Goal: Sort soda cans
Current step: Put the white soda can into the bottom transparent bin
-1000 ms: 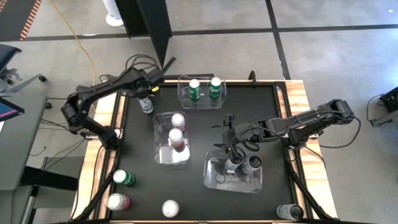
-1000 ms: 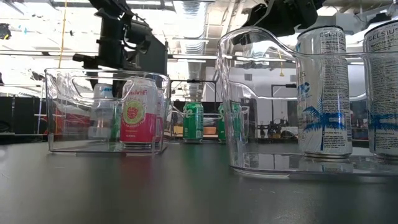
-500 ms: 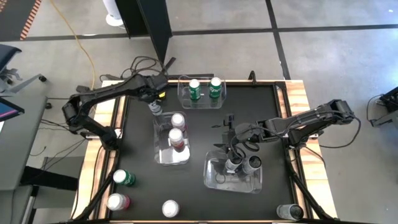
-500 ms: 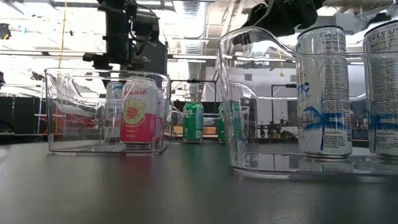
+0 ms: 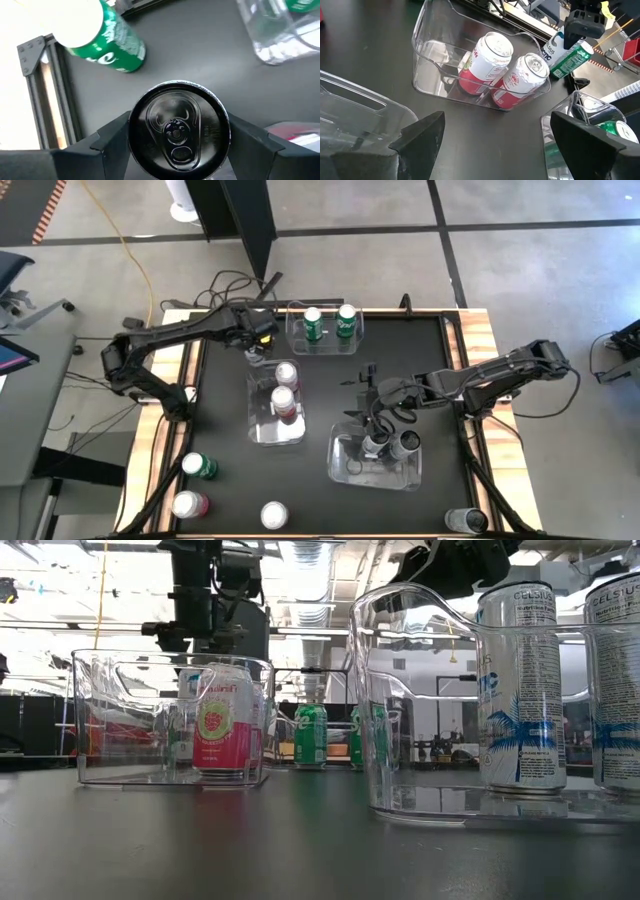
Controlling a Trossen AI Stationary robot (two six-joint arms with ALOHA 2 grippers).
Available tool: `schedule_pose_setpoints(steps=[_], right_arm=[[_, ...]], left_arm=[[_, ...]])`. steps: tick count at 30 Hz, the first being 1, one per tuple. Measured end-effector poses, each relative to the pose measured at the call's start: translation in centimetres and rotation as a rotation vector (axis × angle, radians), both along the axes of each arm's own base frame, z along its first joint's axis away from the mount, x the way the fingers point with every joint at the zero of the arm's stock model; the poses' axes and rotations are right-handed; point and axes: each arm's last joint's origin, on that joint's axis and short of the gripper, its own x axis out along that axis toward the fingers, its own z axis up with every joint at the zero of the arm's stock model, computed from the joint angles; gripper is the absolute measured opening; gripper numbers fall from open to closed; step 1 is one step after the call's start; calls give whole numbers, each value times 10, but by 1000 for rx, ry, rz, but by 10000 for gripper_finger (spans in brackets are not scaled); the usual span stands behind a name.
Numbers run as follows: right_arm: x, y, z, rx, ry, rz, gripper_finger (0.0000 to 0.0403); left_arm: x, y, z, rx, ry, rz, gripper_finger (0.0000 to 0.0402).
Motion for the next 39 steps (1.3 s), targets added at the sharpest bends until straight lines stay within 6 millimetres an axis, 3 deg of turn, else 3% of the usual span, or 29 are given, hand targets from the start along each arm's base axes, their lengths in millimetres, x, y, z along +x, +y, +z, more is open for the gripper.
schedule_pose_setpoints(steps=[9, 23, 39], right_arm=[[1, -4, 0, -1, 0, -16, 379], [-2, -5, 2, 12, -3, -25, 379], [-56, -15, 38, 100, -28, -112, 379]], left_arm=[[9, -11, 6, 22, -19, -90, 259], [26, -28, 60, 119, -111, -295, 259], [31, -61, 116, 208, -198, -514, 259]])
